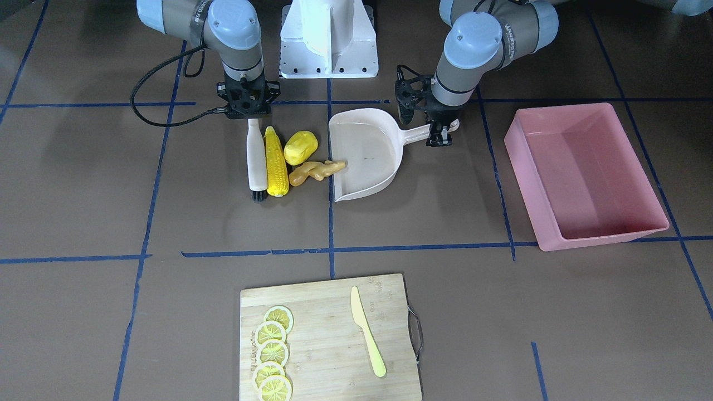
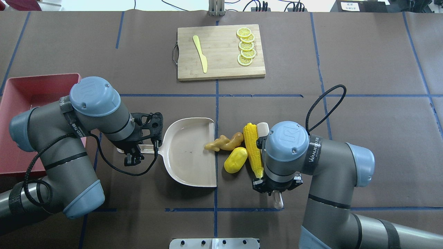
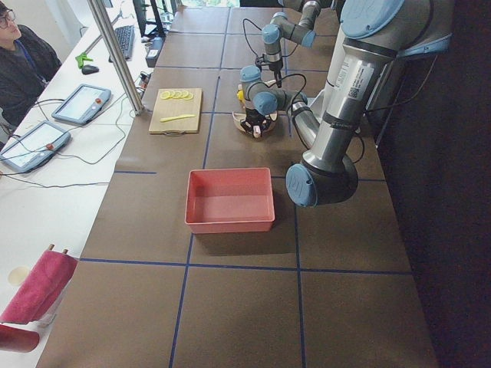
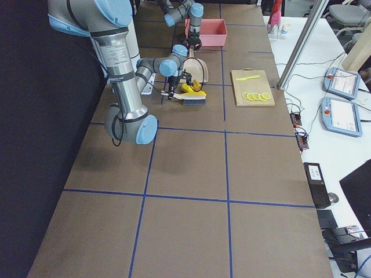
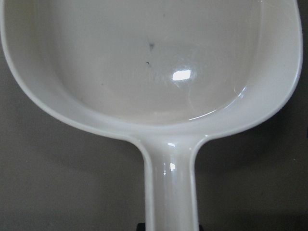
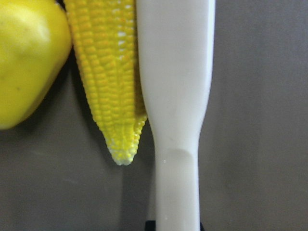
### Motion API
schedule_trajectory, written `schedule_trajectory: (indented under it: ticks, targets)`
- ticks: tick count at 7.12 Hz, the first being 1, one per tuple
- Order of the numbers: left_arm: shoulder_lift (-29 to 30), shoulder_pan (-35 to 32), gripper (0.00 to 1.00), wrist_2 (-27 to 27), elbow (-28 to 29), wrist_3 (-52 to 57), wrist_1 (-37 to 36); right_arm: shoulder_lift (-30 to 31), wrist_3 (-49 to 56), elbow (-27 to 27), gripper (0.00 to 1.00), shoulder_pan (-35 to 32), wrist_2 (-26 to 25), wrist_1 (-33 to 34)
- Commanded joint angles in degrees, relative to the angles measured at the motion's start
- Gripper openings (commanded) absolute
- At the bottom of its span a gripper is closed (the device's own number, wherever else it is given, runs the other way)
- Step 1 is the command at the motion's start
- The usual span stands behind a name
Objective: Sweep and dump trash into bin
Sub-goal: 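Sweep the corn, potato and ginger into the dustpan with the brush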
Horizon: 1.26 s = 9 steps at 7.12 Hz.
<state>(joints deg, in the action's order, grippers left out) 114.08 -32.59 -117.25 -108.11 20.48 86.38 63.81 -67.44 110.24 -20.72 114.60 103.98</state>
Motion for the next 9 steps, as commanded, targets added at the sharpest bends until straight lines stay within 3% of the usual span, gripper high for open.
schedule_trajectory:
  ticks: [1, 3, 7, 9]
  targets:
    - [0.00, -0.02, 0.00, 0.09, 0.09, 0.00, 0.01, -3.15, -3.21, -1.69, 0.00, 1.64, -0.08, -0.27]
    - [0.00, 0.07, 0.00, 0.09, 0.26, 0.00, 0.01, -7.46, -5.14, -4.76, 0.00, 2.52, -0.43, -0.27]
    - [0.00, 0.16, 0.00, 0.09, 0.35, 0.00, 0.01, -11.14, -5.77, -5.21, 0.00, 3.41, -0.61, -0.27]
    - [-0.09, 0.16, 0.00, 0.00, 0.35, 0.00, 0.10, -15.18, -6.83, -9.40, 0.00, 3.93, -0.61, -0.36]
